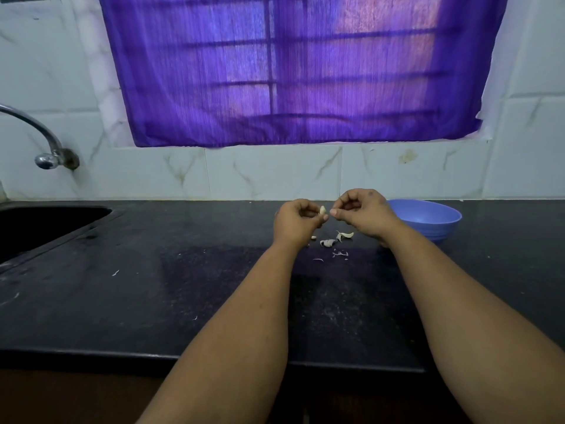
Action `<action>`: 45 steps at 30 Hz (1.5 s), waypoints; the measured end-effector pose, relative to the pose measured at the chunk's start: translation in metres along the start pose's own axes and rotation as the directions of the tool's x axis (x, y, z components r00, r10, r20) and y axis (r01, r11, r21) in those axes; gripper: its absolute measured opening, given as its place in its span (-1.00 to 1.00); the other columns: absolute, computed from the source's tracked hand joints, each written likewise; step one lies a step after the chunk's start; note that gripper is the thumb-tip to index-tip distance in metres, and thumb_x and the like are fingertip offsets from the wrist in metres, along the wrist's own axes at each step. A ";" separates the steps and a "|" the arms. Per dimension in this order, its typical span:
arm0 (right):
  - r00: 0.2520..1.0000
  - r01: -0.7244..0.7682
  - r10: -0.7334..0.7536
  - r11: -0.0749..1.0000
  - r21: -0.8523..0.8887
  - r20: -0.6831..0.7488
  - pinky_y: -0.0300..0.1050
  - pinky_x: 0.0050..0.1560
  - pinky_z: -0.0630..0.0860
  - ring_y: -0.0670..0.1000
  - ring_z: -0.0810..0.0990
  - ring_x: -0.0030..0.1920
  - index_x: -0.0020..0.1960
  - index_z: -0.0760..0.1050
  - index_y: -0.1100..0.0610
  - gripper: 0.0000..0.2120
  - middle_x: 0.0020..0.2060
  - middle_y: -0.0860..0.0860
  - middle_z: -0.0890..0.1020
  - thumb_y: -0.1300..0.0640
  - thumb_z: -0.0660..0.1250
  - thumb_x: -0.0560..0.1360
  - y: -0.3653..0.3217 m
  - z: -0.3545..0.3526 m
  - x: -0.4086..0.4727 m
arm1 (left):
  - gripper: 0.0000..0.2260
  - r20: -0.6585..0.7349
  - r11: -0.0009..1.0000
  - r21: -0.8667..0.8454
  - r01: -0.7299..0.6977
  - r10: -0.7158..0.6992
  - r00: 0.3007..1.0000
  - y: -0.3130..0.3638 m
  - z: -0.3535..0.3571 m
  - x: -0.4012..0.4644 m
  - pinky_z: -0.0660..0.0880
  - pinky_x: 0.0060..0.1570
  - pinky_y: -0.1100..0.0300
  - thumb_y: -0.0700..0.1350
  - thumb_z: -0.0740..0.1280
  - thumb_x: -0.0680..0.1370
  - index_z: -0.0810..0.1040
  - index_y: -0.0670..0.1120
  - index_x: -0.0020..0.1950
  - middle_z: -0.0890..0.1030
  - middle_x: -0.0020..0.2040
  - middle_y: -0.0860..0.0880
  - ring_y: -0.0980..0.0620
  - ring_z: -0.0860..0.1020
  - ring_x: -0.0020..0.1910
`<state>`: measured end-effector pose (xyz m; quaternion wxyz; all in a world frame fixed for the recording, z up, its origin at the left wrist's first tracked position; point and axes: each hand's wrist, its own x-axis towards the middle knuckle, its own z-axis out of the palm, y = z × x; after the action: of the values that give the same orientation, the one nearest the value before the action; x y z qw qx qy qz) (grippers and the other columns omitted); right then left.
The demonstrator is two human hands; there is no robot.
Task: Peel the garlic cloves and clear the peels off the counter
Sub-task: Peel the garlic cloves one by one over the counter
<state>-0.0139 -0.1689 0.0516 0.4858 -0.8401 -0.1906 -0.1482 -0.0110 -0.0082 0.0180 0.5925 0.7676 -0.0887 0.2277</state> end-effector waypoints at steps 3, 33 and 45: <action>1.000 0.011 -0.010 0.998 0.055 -0.028 -0.20 -0.14 0.53 -0.14 0.63 -0.27 -0.05 0.59 0.06 -0.83 -0.30 -0.01 0.70 0.19 0.51 0.40 -0.002 -0.002 -0.001 | -0.87 0.010 1.000 -0.009 -0.010 0.010 1.000 0.001 0.002 0.000 0.49 -0.36 0.19 -0.20 0.53 0.40 0.62 -0.02 -0.23 0.65 -0.25 -0.03 0.05 0.62 -0.24; 1.000 -0.026 0.025 0.999 0.045 0.004 -0.09 -0.16 0.50 -0.07 0.50 -0.31 -0.21 0.60 0.07 -0.89 -0.29 0.04 0.64 0.07 0.50 0.41 0.006 0.003 0.002 | -0.95 0.030 0.993 0.070 -0.100 0.098 0.995 0.004 0.004 -0.002 0.61 -0.11 0.06 -0.18 0.51 0.42 0.66 -0.10 -0.17 0.68 -0.22 -0.05 -0.08 0.66 -0.16; 0.994 0.105 -0.105 0.994 -0.002 -0.025 -0.18 -0.09 0.56 -0.08 0.60 -0.25 -0.11 0.56 0.15 -0.89 -0.24 0.01 0.65 0.24 0.48 0.43 0.000 0.004 0.000 | -0.95 0.032 0.994 0.069 -0.089 0.087 0.996 0.004 0.003 -0.002 0.53 -0.27 0.20 -0.13 0.51 0.43 0.67 -0.05 -0.17 0.68 -0.25 0.01 0.09 0.60 -0.31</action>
<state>-0.0137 -0.1657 0.0495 0.4792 -0.8272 -0.2283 -0.1843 -0.0137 -0.0125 0.0200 0.5534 0.7865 -0.1228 0.2453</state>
